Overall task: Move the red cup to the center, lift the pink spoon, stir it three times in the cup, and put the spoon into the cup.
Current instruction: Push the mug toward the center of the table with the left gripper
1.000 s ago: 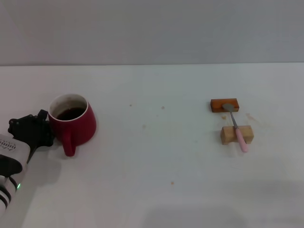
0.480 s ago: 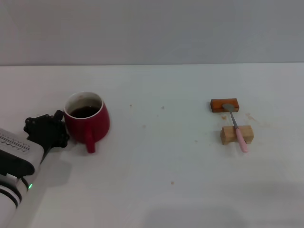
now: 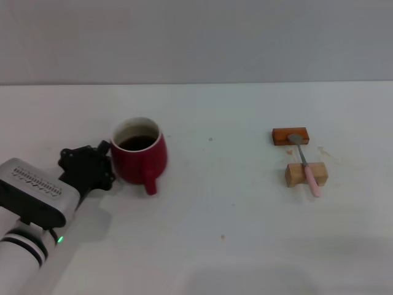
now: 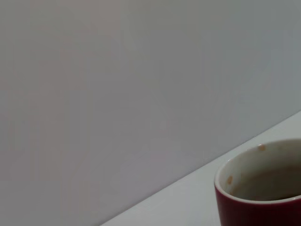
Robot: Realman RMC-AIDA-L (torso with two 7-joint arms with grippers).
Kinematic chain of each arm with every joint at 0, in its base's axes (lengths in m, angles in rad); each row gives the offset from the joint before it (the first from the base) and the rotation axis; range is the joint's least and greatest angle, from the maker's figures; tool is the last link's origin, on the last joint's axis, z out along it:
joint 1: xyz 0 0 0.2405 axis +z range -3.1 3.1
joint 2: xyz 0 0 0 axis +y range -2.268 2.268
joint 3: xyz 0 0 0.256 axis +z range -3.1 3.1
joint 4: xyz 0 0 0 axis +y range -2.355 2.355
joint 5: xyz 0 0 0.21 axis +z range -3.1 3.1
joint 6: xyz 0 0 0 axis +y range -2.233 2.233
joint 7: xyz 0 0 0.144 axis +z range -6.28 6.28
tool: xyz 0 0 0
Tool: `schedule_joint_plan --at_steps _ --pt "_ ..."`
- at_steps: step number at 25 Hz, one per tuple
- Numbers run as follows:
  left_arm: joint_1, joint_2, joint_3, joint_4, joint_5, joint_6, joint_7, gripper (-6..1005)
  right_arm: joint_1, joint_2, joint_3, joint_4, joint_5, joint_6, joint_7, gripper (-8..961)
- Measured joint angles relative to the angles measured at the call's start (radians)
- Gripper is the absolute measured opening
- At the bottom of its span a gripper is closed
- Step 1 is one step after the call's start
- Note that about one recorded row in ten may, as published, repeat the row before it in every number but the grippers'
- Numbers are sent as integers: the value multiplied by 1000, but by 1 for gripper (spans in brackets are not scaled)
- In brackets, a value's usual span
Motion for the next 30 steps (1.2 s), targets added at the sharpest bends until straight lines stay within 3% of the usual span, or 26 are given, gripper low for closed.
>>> schedule_joint_plan --at_steps 5,11,17,30 --pt "-3 0 48 -23 0 -1 5 2 0 0 -1 2 0 -2 0 674" --pt "-13 4 31 -2 -4 1 8 2 0 0 -3 2 0 -11 0 674" --pt "-64 6 6 31 -1 -12 8 2 0 0 -3 2 -1 -14 0 674" --pt "-109 0 58 11 0 -51 9 2 -5 0 -3 0 -1 -28 0 673"
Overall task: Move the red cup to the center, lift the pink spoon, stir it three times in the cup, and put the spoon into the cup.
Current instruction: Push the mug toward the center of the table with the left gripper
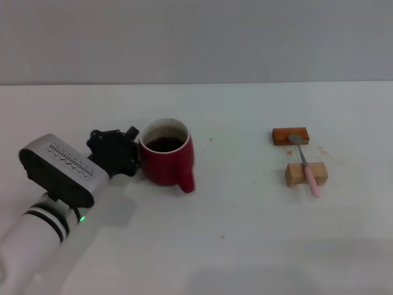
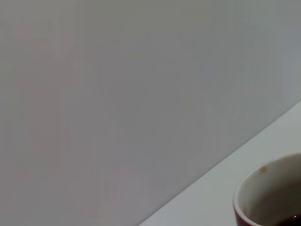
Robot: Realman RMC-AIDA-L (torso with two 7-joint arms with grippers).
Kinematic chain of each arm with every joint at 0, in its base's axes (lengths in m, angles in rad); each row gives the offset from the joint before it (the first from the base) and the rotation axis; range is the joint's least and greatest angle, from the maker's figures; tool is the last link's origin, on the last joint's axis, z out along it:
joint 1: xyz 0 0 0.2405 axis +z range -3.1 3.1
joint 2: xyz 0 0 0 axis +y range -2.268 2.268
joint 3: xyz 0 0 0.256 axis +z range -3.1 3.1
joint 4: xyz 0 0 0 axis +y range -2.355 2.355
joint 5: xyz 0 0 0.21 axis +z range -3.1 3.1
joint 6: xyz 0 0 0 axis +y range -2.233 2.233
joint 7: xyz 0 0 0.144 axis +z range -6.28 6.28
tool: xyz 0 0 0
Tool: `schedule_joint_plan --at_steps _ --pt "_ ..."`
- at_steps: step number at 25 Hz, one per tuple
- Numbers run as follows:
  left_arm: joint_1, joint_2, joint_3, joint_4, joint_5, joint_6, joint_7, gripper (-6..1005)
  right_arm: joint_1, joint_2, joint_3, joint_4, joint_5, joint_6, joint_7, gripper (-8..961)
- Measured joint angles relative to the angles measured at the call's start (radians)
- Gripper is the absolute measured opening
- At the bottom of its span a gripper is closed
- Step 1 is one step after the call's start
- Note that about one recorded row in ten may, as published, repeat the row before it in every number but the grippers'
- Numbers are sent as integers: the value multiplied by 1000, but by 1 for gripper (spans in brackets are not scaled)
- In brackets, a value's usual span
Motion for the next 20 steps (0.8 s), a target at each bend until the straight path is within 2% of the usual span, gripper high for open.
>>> schedule_joint_plan --at_steps 20 --pt "-10 -1 118 -93 0 -3 -6 3 4 -1 -14 -2 0 0 0 673"
